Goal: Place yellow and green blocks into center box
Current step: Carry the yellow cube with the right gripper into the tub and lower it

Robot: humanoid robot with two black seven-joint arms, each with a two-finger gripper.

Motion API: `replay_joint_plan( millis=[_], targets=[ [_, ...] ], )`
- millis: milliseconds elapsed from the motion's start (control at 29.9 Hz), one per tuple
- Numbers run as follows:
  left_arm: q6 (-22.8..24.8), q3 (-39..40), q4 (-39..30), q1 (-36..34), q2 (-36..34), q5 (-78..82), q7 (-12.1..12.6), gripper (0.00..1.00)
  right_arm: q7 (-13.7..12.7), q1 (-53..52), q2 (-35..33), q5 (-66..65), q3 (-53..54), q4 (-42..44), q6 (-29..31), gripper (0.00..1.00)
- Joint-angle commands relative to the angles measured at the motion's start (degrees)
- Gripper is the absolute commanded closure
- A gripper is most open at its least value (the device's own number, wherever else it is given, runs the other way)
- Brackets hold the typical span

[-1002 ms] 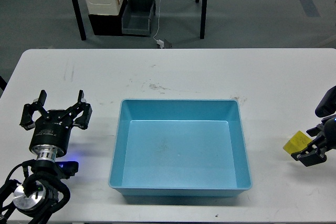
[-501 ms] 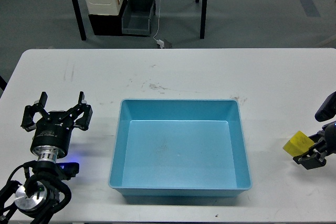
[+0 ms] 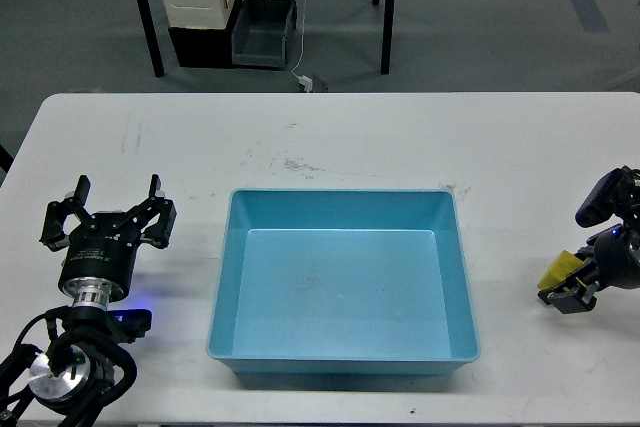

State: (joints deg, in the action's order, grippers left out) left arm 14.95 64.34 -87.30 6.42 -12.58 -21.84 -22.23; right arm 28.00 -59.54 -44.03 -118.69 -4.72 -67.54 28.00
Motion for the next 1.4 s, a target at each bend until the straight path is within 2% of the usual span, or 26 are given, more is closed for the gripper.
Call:
replay_joint_plan(
  millis=[0,67,167,334,401,601,668,869,1203,1370],
  targets=[
    [-0.01,0.0,0.2,-0.01,0.01,-0.04,-0.01,0.0,0.0,-0.4,-0.09,-2.24,-0.02,0.83,0.0,0.71],
    [-0.01,0.0,0.2,-0.01,0.01,-0.04,-0.01,0.0,0.0,-1.72,-0.27,-2.6,-0.02,1.97,0.0,0.8],
    [-0.01,0.0,0.2,-0.01,0.01,-0.04,-0.01,0.0,0.0,-4.26,0.17,-1.9,1.73,3.73,-2.06,0.87],
    [-0.01,0.09,0.2,-0.18,-0.08,-0.04,-0.01,0.0,0.0,-10.15,0.26,-1.37,7.35,2.42,-4.62,0.93],
    [0.08,0.09,0.2,-0.18,-0.17,-0.04,-0.01,0.0,0.0,-13.4,0.26,0.47,8.94,-0.82,-4.53,0.98],
    [0.08,0.79,0.2,-0.27,-0.25,-0.04,0.08,0.0,0.0,-23.85,2.27,7.16,7.11,-14.53,-2.61,0.99],
    [0.0,0.79,0.2,-0.36,-0.25,-0.04,0.08,0.0,0.0,-27.98,4.9,7.6,3.77,-16.56,-0.06,0.99],
    [-0.01,0.79,0.2,-0.36,-0.17,-0.04,0.08,0.0,0.0,-34.51,17.37,6.9,-7.56,-16.75,0.0,0.99],
    [-0.01,0.97,0.2,-0.53,-0.17,-0.13,0.0,0.0,0.0,-29.95,36.71,5.23,-20.23,-2.87,0.0,0.98],
    [0.08,0.97,0.2,-0.53,-0.17,-0.13,-0.01,0.0,0.0,-26.78,40.24,5.49,-20.5,0.56,0.0,0.93]
  ],
)
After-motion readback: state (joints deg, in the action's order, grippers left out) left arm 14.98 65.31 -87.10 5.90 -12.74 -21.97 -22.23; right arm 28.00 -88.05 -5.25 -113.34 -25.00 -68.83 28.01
